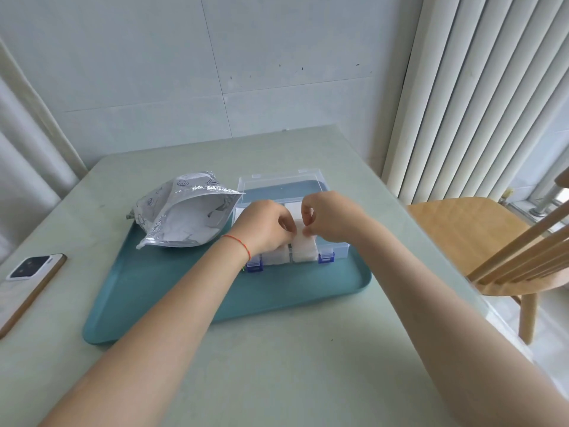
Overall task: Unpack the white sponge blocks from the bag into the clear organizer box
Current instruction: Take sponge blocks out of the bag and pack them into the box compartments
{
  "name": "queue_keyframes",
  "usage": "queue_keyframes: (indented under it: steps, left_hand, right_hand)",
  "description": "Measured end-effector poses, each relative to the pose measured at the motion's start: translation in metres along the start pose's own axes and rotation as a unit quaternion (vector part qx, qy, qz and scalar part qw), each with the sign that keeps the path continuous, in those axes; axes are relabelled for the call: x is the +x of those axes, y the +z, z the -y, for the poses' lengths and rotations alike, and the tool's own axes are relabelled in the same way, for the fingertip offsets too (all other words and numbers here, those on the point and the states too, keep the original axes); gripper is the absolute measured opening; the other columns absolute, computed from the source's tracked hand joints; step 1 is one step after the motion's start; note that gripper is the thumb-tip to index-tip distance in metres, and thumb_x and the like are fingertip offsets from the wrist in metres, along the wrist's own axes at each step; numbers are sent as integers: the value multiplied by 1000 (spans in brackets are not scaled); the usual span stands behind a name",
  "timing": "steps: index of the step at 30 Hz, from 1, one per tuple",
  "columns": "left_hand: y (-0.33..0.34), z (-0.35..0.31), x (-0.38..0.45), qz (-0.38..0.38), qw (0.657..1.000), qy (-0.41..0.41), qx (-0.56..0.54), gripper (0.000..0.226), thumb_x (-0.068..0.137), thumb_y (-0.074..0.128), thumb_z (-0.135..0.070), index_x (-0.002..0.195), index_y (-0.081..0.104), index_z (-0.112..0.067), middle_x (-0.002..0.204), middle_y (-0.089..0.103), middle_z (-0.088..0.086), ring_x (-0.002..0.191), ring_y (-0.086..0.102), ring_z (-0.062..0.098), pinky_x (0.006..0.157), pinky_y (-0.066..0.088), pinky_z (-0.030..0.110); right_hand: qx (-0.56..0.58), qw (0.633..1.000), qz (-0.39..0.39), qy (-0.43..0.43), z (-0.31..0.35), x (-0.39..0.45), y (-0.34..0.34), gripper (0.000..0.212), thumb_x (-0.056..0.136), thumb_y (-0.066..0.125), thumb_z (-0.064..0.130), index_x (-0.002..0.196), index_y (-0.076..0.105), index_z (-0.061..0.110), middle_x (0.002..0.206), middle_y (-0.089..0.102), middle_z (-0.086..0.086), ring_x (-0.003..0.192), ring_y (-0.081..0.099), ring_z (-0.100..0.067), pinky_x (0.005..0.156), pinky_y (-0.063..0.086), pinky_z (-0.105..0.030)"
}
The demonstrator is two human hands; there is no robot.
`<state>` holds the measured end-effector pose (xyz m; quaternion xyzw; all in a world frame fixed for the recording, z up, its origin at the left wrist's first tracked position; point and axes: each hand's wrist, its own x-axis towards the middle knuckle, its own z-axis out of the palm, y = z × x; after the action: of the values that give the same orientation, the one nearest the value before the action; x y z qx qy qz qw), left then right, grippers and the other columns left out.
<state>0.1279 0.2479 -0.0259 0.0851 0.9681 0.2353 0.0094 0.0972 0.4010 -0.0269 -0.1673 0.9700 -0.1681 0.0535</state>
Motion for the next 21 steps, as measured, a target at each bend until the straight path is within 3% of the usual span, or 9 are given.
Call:
queue_keyframes:
  steps: [5,8,12,14,17,21]
  left_hand:
    - [3,0,2,13,999,21,47,14,88,66,-18,95,78,-21,72,53,-17,78,51,9,69,34,17]
    - [5,2,2,8,998,31,50,16,90,63,-20,98,78,-19,78,52,-9,81,49,12,69,33,19]
    - [6,10,-1,-19,998,51,-14,21,89,60,-16,74,75,-13,71,50,8,71,47,23,65,38,31]
    - [2,18,-5,-88,994,47,-51,19,88,61,-16,79,77,-16,77,57,8,74,52,22,68,43,32]
    - [-12,43,-17,-259,962,38,-81,13,85,64,-16,80,76,-16,83,58,2,77,55,19,68,45,30]
    - [-35,88,-34,-428,903,42,7,12,76,62,-12,71,73,-16,87,55,5,87,52,26,74,41,32]
  right_hand:
    - [-85,996,-26,9,3,3,9,25,82,66,17,72,44,23,84,56,4,80,55,-22,52,32,-25]
    - [-110,993,-44,6,4,4,10,11,85,63,15,84,54,20,92,59,1,81,53,-22,54,33,-26]
    - [-102,993,-56,-2,10,3,5,6,90,61,23,93,59,17,92,57,1,84,51,-22,64,39,-29]
    - [-67,994,-84,-6,18,2,2,10,91,58,27,90,60,18,89,58,1,84,54,-23,61,39,-28]
    - [-11,991,-130,-32,46,6,2,14,92,51,23,94,64,19,92,65,1,83,57,-23,63,47,-30]
    - [48,989,-114,-85,99,18,13,28,91,44,14,104,68,22,102,68,2,92,60,-23,77,53,-37]
